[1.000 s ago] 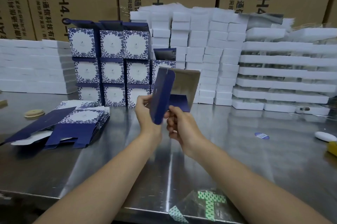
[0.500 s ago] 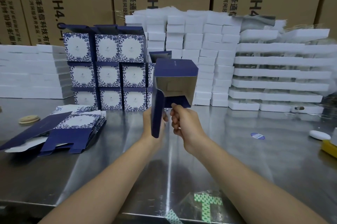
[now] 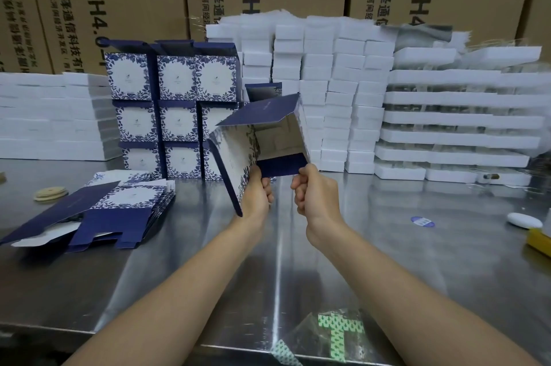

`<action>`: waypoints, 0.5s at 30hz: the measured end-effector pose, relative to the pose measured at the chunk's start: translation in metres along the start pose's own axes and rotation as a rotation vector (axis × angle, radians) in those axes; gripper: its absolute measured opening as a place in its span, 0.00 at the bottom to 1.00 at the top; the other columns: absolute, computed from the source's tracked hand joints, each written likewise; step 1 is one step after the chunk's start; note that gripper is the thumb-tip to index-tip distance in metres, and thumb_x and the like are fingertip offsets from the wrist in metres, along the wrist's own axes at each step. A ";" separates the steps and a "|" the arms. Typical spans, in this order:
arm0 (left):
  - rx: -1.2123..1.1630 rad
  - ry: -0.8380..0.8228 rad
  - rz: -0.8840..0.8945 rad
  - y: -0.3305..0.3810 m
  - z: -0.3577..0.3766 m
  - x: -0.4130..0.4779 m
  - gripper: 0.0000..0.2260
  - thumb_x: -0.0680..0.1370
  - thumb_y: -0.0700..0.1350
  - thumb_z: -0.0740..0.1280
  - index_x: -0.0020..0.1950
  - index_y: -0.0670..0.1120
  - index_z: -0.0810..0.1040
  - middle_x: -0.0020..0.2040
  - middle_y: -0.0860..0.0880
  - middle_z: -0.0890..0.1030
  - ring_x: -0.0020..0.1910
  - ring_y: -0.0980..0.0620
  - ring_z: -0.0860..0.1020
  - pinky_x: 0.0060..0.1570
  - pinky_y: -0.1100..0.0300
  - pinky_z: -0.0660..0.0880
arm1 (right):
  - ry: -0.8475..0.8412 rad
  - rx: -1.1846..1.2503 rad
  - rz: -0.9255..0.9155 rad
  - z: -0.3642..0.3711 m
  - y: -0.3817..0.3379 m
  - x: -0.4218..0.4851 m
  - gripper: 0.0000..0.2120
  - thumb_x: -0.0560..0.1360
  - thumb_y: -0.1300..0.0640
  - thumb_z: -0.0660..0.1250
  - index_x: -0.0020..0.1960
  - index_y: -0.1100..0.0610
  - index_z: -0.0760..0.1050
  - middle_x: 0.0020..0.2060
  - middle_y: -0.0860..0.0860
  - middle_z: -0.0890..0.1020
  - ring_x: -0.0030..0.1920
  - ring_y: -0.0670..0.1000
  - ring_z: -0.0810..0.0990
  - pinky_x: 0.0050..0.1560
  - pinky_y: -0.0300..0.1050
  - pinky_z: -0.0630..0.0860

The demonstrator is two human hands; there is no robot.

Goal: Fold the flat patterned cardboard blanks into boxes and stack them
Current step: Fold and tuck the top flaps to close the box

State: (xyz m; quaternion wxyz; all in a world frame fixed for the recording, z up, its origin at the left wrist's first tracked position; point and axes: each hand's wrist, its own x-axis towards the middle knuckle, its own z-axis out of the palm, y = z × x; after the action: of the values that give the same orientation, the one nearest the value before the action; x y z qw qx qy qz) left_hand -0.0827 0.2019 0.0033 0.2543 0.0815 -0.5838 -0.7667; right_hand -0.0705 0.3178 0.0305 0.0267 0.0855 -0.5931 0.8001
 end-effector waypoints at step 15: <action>0.002 -0.064 0.026 -0.006 -0.015 0.018 0.22 0.86 0.51 0.64 0.32 0.54 0.69 0.26 0.57 0.65 0.22 0.59 0.66 0.21 0.66 0.57 | 0.017 -0.146 -0.031 -0.009 0.000 0.013 0.08 0.80 0.52 0.65 0.56 0.54 0.75 0.51 0.50 0.82 0.51 0.50 0.80 0.49 0.44 0.75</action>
State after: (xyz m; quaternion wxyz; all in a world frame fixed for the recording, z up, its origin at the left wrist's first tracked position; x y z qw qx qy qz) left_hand -0.0939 0.1813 -0.0042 0.2455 0.0496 -0.5935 -0.7649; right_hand -0.0843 0.3256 0.0300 0.0503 0.0855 -0.6483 0.7549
